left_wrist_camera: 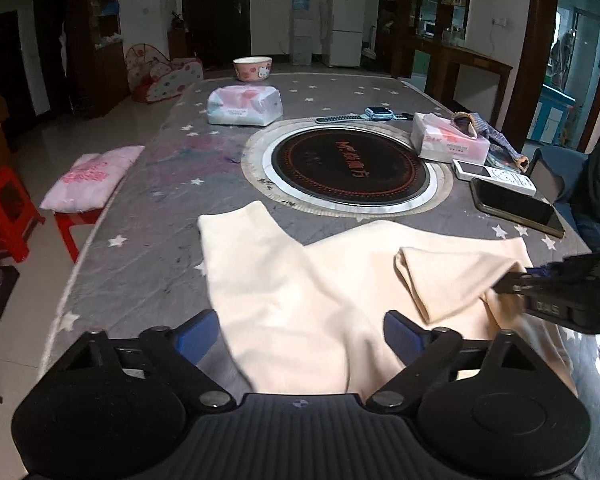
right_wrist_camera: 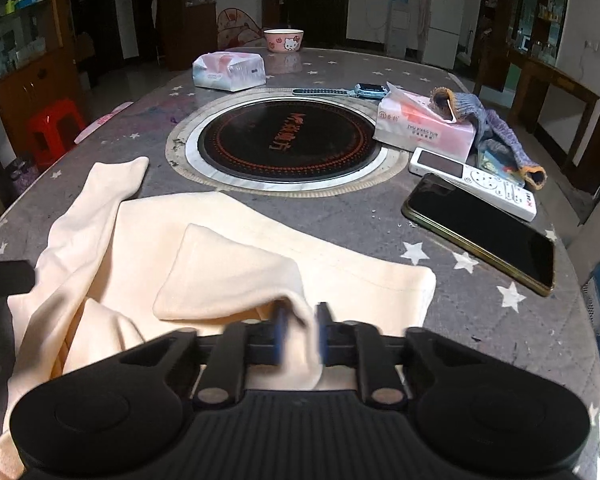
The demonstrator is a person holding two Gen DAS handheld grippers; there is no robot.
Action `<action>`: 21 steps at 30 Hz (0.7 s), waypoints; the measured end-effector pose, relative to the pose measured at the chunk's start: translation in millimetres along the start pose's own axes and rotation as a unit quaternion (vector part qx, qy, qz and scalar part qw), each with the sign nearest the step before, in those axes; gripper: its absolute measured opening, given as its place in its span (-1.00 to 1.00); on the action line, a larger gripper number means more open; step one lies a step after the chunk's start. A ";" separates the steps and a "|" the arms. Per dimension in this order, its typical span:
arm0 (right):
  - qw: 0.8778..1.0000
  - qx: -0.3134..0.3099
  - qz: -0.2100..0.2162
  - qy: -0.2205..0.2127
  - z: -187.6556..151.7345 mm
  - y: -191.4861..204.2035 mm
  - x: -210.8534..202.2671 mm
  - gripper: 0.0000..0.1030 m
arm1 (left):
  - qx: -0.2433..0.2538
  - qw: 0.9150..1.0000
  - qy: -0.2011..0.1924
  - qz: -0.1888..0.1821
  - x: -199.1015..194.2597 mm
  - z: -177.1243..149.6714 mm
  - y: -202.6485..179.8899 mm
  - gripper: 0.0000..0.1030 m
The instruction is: Fold clothes
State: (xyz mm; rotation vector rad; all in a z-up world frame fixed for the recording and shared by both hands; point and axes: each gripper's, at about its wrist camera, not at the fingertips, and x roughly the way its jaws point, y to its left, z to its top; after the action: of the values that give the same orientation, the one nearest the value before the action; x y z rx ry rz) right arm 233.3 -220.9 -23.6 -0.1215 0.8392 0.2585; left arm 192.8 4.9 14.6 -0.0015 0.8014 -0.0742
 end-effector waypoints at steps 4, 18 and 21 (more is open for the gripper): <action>0.999 -0.009 -0.042 -0.032 -3.2 -9.6 -19.9 -0.96 | -0.026 1.000 0.001 0.016 16.2 9.0 16.0 0.58; 0.968 0.198 -0.147 -0.055 -113.5 -88.9 -122.0 -0.68 | -0.079 0.996 0.014 0.046 63.1 43.0 28.9 0.72; 0.968 0.187 -0.154 -0.057 -117.4 -89.6 -122.6 -0.47 | -0.090 0.993 0.029 0.066 84.1 46.7 32.7 0.69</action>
State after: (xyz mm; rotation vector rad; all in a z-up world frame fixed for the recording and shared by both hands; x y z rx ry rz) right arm 95.1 -353.3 -9.3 0.1165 0.7294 -0.1862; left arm 286.7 30.6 -14.2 -0.1174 0.8622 0.1234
